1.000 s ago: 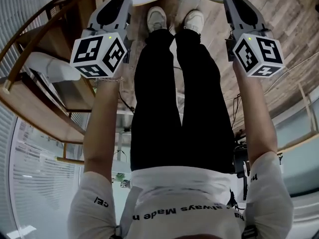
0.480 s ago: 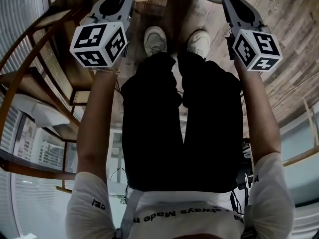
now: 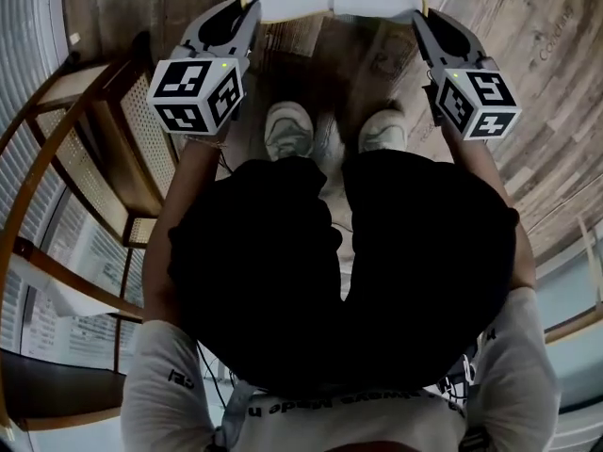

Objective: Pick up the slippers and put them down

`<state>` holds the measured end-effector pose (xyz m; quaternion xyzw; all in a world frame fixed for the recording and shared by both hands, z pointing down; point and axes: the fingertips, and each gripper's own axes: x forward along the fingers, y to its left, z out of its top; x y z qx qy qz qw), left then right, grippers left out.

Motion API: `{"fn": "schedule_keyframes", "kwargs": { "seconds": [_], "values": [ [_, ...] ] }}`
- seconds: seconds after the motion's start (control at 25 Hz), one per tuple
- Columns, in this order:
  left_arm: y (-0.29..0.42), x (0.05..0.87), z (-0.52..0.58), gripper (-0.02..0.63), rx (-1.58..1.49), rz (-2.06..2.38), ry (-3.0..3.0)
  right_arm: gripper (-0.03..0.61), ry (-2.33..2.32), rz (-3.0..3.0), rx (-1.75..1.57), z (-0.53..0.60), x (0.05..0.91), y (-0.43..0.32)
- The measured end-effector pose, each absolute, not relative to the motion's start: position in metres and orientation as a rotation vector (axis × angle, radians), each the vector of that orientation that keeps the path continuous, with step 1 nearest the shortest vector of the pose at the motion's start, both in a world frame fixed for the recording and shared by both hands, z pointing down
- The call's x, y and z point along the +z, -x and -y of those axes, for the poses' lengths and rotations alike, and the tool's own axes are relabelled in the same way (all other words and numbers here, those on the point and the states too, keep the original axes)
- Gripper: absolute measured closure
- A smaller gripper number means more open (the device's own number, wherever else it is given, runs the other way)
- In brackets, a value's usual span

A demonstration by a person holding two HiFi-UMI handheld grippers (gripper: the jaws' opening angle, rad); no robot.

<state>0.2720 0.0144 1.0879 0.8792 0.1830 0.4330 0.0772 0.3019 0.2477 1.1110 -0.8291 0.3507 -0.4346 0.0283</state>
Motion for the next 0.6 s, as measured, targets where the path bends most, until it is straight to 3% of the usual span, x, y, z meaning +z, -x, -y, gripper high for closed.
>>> {"fn": "schedule_keyframes", "kwargs": {
  "seconds": [0.6],
  "values": [
    [-0.275,1.162,0.001,0.536,1.352,-0.484,-2.703,0.523,2.612,-0.952,-1.381,-0.272,1.186,-0.309]
  ]
}}
